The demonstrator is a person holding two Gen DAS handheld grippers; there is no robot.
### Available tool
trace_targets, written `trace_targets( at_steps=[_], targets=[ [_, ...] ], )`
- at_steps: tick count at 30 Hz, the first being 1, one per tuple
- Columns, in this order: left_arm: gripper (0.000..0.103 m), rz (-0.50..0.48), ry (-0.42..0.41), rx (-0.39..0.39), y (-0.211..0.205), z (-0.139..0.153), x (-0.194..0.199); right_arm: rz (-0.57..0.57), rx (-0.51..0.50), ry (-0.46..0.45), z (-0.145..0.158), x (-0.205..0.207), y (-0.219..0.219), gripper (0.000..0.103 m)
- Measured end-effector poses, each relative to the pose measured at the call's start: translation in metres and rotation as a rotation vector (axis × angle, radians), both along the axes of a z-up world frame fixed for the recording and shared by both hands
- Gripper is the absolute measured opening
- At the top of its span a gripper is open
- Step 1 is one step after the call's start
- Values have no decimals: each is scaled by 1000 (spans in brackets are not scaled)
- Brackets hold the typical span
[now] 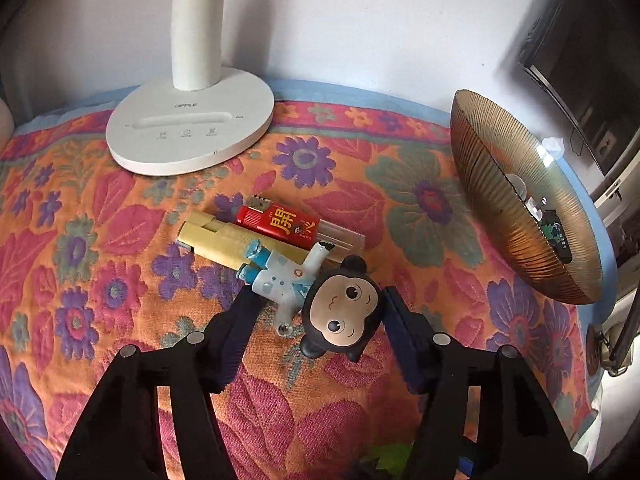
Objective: Organize rigid objects
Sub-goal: 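Grasp the monkey figure with the left tool while the right tool grasps the green translucent figure, then carry the monkey and green figure over the glass bowl and open both tools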
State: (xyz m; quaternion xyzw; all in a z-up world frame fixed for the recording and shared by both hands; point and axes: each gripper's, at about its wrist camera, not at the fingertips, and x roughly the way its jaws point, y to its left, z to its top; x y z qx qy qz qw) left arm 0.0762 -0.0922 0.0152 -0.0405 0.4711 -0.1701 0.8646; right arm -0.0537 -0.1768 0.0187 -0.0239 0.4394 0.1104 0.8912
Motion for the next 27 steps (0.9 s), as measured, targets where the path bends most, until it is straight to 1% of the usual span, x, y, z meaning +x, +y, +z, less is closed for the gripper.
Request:
trace_targets(
  at_steps=[5, 8, 10, 14, 17, 20, 22, 24, 26, 27],
  targets=[
    [60, -39, -32, -3, 10, 7, -20, -8, 54, -10, 2, -2, -6, 34],
    [60, -72, -72, -4, 24, 16, -47, 9, 86, -71, 12, -13, -9, 34],
    [60, -99, -98, 3, 35, 21, -66, 5, 88, -96, 17, -21, -13, 34],
    [60, -137, -123, 11, 59, 22, -99, -36, 55, -127, 27, -40, -33, 34],
    [60, -167, -121, 20, 69, 18, -113, -79, 70, -137, 34, -44, -57, 34],
    [60, -205, -114, 52, 66, 11, -125, -109, 66, -117, 31, -29, -70, 34],
    [60, -227, -115, 95, 60, 6, -130, -102, 77, -90, 19, -26, -78, 34],
    [60, -241, -125, 136, 57, 2, -137, -100, 77, -13, 5, -20, -81, 34],
    [61, -241, -136, 155, 60, 1, -143, -71, 75, -6, 4, -17, -77, 35],
    [63, -231, -133, 171, 62, 0, -144, -54, 78, -1, 3, -18, -75, 36]
  ],
)
